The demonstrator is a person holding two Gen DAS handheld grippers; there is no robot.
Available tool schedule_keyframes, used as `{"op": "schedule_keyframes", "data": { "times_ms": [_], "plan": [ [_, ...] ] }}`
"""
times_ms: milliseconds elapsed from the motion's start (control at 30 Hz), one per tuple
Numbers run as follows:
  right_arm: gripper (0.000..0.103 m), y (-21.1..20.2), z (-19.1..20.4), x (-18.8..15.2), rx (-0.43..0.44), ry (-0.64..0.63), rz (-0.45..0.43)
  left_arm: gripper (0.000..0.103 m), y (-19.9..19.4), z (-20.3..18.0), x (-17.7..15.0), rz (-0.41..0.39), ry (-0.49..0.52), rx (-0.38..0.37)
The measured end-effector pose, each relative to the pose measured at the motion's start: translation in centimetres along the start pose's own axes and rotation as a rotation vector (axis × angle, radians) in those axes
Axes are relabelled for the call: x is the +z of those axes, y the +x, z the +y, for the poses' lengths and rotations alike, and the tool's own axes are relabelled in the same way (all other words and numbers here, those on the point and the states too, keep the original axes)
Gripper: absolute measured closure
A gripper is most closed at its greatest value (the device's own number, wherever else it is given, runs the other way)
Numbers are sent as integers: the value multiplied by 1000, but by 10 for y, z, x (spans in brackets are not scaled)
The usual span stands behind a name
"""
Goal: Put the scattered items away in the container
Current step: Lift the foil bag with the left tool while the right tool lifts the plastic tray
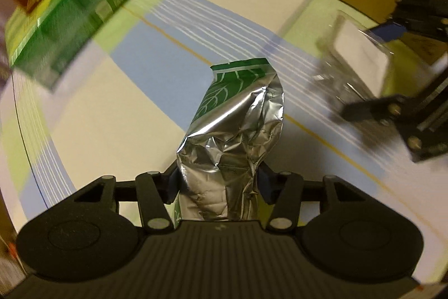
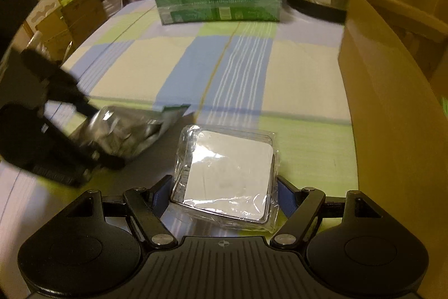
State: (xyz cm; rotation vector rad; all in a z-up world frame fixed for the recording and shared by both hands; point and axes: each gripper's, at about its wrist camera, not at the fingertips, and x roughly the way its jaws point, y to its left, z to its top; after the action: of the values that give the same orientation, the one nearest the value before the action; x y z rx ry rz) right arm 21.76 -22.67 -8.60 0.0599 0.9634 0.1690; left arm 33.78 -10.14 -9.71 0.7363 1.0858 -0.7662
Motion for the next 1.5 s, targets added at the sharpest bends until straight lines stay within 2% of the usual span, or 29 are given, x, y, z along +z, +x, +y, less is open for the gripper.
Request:
{"op": "schedule_keyframes", "data": {
  "times_ms": [233, 400, 600, 800, 967, 1067, 1233, 1333, 1500],
  "plan": [
    [30, -36, 3, -48, 12, 38, 47, 53, -28, -65, -47, 19, -57, -8],
    [30, -49, 1, -77, -3, 40, 73, 49, -35, -97, -65, 22, 16, -2],
    [30, -54, -4, -89, -9, 53, 81, 33, -35, -102, -69, -32, 134, -10],
    [30, -51, -1, -89, -4, 30, 80, 33, -22, -98, -59, 20, 238, -81],
    [30, -46, 0, -87, 2, 17, 76, 32, -13, -93, -56, 60, 255, -127],
    [30, -45, 1, -86, 3, 14, 76, 36, -13, -91, -55, 70, 237, -152],
    [30, -47, 2, -88, 13, 12, 77, 54, -17, -87, -56, 58, 199, -141],
    [30, -52, 5, -91, 17, 9, 74, 58, -23, -89, -59, 58, 173, -136],
    [30, -63, 9, -96, 20, 9, 66, 59, -33, -98, -65, 72, 124, -142]
  ]
}}
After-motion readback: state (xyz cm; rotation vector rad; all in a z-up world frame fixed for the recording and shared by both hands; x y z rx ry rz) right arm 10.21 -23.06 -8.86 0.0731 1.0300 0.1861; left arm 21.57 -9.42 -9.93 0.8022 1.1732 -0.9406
